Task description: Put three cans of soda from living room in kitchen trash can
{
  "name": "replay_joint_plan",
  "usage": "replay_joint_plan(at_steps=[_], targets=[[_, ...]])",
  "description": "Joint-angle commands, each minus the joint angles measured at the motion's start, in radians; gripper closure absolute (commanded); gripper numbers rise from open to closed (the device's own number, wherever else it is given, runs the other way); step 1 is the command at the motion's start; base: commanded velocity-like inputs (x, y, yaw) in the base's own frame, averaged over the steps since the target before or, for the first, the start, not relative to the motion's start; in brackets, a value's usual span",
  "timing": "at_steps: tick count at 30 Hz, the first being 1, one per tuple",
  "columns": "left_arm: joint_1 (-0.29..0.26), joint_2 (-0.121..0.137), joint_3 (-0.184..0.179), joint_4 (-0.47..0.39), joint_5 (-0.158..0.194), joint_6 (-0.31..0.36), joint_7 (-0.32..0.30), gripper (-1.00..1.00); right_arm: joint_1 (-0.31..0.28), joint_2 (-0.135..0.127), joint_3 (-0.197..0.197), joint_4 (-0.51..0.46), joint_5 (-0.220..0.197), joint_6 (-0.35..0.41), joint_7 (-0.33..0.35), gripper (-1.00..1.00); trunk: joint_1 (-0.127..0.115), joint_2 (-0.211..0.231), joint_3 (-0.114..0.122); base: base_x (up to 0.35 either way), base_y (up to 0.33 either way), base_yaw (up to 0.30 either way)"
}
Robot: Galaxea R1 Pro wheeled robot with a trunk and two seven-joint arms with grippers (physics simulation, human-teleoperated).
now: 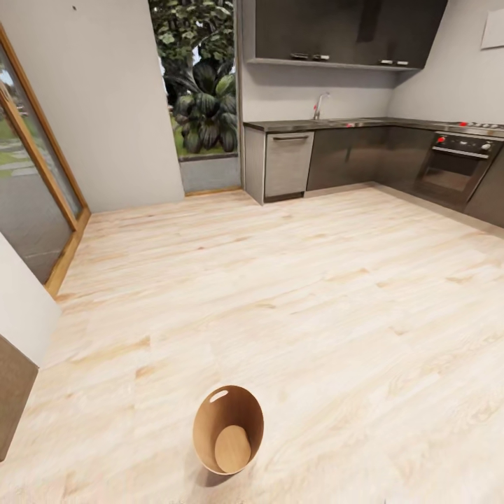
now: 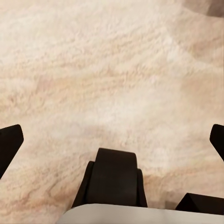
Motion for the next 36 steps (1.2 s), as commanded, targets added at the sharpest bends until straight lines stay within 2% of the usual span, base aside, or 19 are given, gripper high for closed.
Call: replay_joint_plan(at_steps=[1, 19, 22, 23, 26, 36], targets=[[0.000, 0.000, 0.000, 0.000, 0.000, 0.000, 0.000, -1.00, 0.000, 0.000, 0.000, 0.000, 0.000, 0.000, 0.000, -1.00, 0.004, -0.007, -0.005, 0.000, 0.000, 0.000], [0.000, 0.001, 0.001, -0.001, 0.000, 0.000, 0.000, -1.00, 0.000, -0.004, -0.004, -0.011, 0.005, 0.000, 0.000, -1.00, 0.073, -0.133, -0.090, 0.000, 0.000, 0.000], [0.000, 0.003, 0.002, -0.004, 0.001, 0.000, 0.000, -1.00, 0.000, -0.004, -0.004, -0.049, 0.006, 0.001, 0.000, -1.00, 0.084, -0.154, -0.105, 0.000, 0.000, 0.000], [0.000, 0.005, 0.004, -0.007, 0.001, -0.002, 0.000, -1.00, 0.000, -0.005, -0.001, -0.102, 0.006, 0.013, 0.000, -1.00, 0.084, -0.154, -0.106, 0.000, 0.000, 0.000], [0.000, 0.006, 0.004, -0.009, 0.000, -0.003, 0.001, -1.00, 0.000, -0.005, 0.000, -0.162, 0.006, 0.048, 0.000, -1.00, 0.084, -0.154, -0.107, 0.000, 0.000, 0.000], [0.000, 0.006, 0.005, -0.025, 0.002, -0.002, 0.002, -1.00, 0.000, -0.005, -0.001, -0.185, 0.006, 0.065, 0.000, -1.00, 0.084, -0.154, -0.108, 0.000, 0.000, 0.000]])
